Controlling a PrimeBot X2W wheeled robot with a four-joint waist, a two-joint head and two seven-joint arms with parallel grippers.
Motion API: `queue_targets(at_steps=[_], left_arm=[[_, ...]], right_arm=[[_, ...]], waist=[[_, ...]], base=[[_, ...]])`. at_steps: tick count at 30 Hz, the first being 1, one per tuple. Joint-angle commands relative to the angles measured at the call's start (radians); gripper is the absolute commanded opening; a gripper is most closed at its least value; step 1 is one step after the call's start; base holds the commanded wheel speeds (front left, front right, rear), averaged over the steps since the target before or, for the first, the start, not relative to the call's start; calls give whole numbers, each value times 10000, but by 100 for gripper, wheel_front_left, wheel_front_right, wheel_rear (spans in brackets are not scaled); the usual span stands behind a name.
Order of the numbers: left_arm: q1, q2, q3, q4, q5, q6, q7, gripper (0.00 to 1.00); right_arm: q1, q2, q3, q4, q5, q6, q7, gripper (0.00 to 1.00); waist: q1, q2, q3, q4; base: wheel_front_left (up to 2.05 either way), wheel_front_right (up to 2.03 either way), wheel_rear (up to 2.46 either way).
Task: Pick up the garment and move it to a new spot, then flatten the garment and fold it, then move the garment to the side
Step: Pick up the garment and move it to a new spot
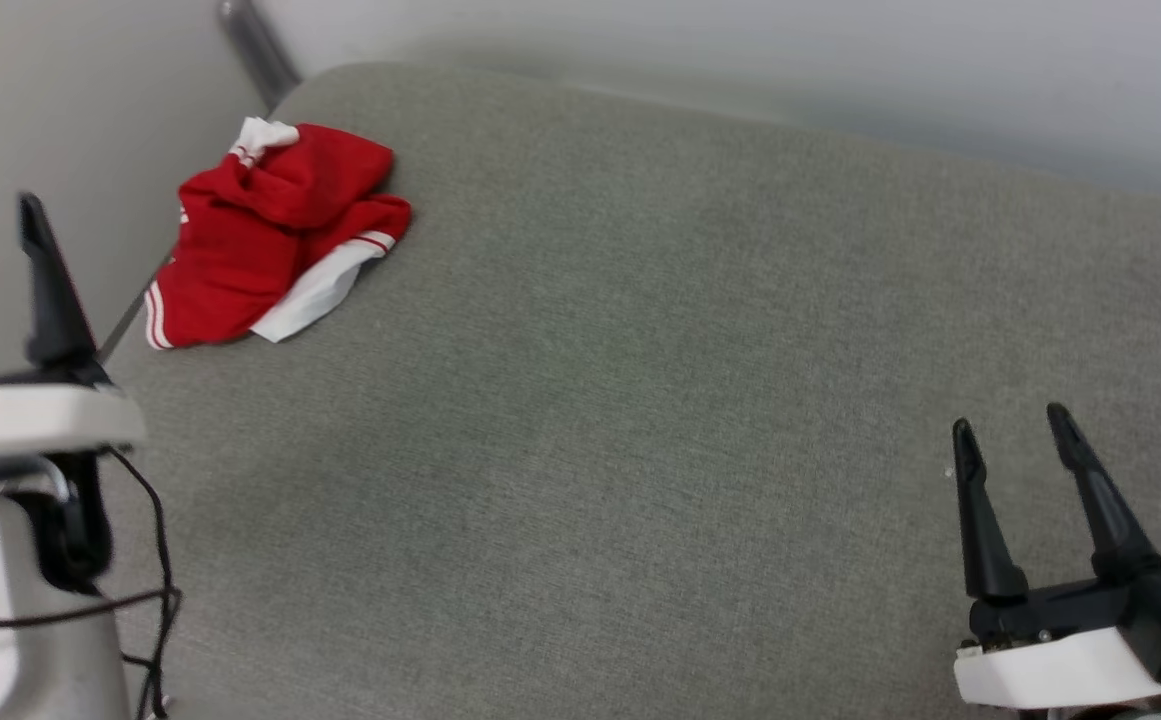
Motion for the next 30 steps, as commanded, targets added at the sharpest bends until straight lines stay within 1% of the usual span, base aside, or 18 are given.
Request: queue_targets(at_steps=[1, 4, 6, 7, 8, 10, 14, 16, 20, 25, 30], left_arm=[[-590, 195, 161, 143, -118, -85, -28, 100], [-1897, 929, 578, 491, -266, -210, -28, 100], [-2735, 1364, 908, 883, -604, -300, -28, 100], [-3222, 1825, 1044, 1141, -666, -361, -26, 100], [-3700, 2131, 1092, 1390, -763, -411, -28, 100], [-4468, 2533, 1091, 2064, -1088, -509, -26, 100], [-5696, 3614, 579, 3234, -1391, -561, 193, 100], [-6163, 3938, 90, 3744, -1691, -571, 576, 100], [-6816, 4729, -919, 4541, -2826, -573, 1895, 100], [-6930, 5570, -2333, 5139, -4524, -574, 4456, 100], [-6604, 6251, -3363, 5323, -6103, -575, 6675, 100]], right_arm=[[-260, -3, -118, -117, -144, -5, -25, 100], [-606, -3, -266, -336, -357, -3, -25, 100], [-812, -3, -322, -484, -544, -5, -25, 100], [-926, -3, -358, -568, -626, -5, -23, 100], [-1019, -3, -389, -638, -703, -3, -25, 100], [-1144, -5, -475, -752, -804, -3, -23, 100], [-1384, -122, -555, -972, -851, -3, -25, 100], [-1448, -166, -591, -1068, -863, -5, -23, 100], [-1588, -268, -591, -1275, -921, -3, -23, 100], [-1671, -398, -652, -1580, -1017, -3, -23, 100], [-1718, -525, -671, -1835, -1070, -5, -23, 100]], waist=[[-1, 0, 895, -499], [-1, 0, 1626, -783], [-1, 0, 2051, -950], [-1, 0, 2282, -1032], [-1, 0, 2478, -1098], [-1, 0, 2798, -1208], [-1, 0, 3286, -1389], [-1, 0, 3494, -1468], [-1, 0, 3859, -1652], [-1, 0, 4235, -1836], [-1, 0, 4548, -1961]], base=[[0, 0, 0], [0, 0, 0], [0, 0, 0], [0, 0, 0], [0, 0, 0], [0, 0, 0], [0, 0, 0], [0, 0, 0], [0, 0, 0], [0, 0, 0], [0, 0, 0]])
